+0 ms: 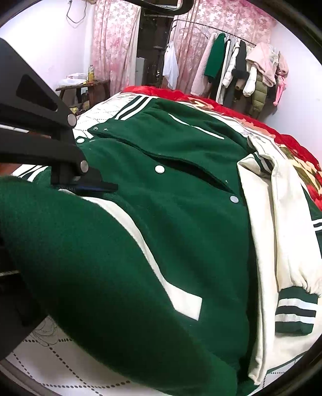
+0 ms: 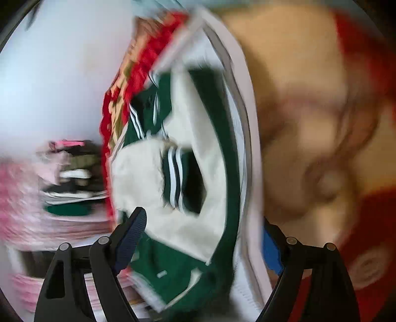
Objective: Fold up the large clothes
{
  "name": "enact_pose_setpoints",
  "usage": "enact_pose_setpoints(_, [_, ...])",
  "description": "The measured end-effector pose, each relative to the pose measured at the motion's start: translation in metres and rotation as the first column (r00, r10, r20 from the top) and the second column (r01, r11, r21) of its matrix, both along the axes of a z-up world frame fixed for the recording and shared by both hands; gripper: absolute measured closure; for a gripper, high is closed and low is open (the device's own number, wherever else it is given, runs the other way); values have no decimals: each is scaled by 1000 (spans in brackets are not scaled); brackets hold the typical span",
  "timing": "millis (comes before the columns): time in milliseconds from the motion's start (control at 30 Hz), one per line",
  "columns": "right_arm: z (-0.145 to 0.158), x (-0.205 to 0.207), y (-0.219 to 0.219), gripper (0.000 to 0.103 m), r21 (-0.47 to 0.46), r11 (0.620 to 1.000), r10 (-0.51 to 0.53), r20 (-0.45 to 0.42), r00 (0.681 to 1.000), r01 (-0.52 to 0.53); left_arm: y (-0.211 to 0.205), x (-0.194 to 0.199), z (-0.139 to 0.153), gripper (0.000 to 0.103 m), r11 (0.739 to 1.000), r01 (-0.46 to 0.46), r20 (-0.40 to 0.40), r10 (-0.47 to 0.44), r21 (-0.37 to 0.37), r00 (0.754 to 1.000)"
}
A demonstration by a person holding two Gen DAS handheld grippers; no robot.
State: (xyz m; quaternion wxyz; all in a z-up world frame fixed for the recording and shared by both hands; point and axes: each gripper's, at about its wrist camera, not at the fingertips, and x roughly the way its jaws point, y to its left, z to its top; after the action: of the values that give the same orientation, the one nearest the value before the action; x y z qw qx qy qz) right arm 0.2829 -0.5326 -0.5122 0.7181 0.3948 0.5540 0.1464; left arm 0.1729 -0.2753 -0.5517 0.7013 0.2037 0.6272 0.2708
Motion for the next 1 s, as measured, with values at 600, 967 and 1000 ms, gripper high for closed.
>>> enact_pose_setpoints(600, [9,-6,20,21,-47,998,30,-12,999,-30,8,4,8,92,999,27,2,-27,-41,1000])
enact_pose_setpoints(967, [-99,21,21,21,199,980,54,-289,956,5,12,6,11,92,998,25,11,-24,-57,1000])
enact_pose_setpoints(1000, [-112,24,24,25,247,969,60,-292,954,15,12,6,11,92,998,27,11,-27,-57,1000])
